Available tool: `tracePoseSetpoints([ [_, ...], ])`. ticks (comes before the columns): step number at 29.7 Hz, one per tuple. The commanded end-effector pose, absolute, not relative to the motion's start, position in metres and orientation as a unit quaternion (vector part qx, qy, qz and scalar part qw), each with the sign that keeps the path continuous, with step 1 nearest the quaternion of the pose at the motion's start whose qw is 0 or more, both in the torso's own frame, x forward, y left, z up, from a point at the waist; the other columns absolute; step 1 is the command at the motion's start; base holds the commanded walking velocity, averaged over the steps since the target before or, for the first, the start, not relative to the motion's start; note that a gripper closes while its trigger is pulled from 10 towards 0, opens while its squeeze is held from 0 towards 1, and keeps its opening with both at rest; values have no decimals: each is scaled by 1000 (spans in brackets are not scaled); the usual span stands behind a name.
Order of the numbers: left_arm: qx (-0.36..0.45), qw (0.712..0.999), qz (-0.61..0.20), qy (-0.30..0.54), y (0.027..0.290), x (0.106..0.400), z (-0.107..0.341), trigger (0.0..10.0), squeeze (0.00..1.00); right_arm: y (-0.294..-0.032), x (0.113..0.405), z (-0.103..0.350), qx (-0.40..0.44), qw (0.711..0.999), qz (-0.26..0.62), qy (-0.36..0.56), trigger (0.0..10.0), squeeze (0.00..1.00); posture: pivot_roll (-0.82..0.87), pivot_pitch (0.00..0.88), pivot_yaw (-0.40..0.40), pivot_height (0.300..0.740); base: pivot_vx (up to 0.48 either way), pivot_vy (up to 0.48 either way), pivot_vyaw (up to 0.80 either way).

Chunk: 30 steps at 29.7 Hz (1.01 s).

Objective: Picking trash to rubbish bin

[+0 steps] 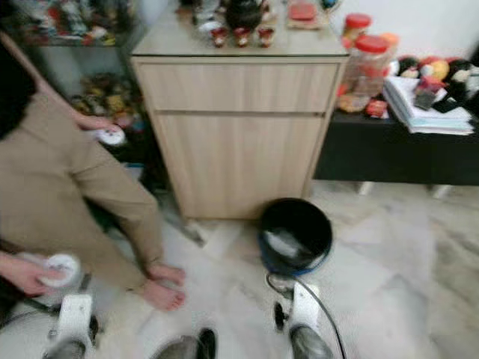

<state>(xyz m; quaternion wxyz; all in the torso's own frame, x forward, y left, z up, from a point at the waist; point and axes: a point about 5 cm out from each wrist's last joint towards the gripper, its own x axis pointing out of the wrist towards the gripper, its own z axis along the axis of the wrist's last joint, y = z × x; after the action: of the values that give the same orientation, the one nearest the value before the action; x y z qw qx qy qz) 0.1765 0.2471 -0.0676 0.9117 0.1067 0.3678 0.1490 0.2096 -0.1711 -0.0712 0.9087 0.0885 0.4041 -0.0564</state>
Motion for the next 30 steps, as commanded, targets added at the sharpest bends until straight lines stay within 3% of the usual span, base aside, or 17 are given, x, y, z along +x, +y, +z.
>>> tracePoseSetpoints([
  [1,112,914,150,360,248,182,-64,10000,0,-169,210,-71,89,909,-54,405,10000,0,142,143,-6,740,0,0,0],
  [30,102,913,141,368,245,178,-67,10000,0,-167,203,-75,96,905,-52,411,10000,0,138,182,-2,740,0,0,0],
])
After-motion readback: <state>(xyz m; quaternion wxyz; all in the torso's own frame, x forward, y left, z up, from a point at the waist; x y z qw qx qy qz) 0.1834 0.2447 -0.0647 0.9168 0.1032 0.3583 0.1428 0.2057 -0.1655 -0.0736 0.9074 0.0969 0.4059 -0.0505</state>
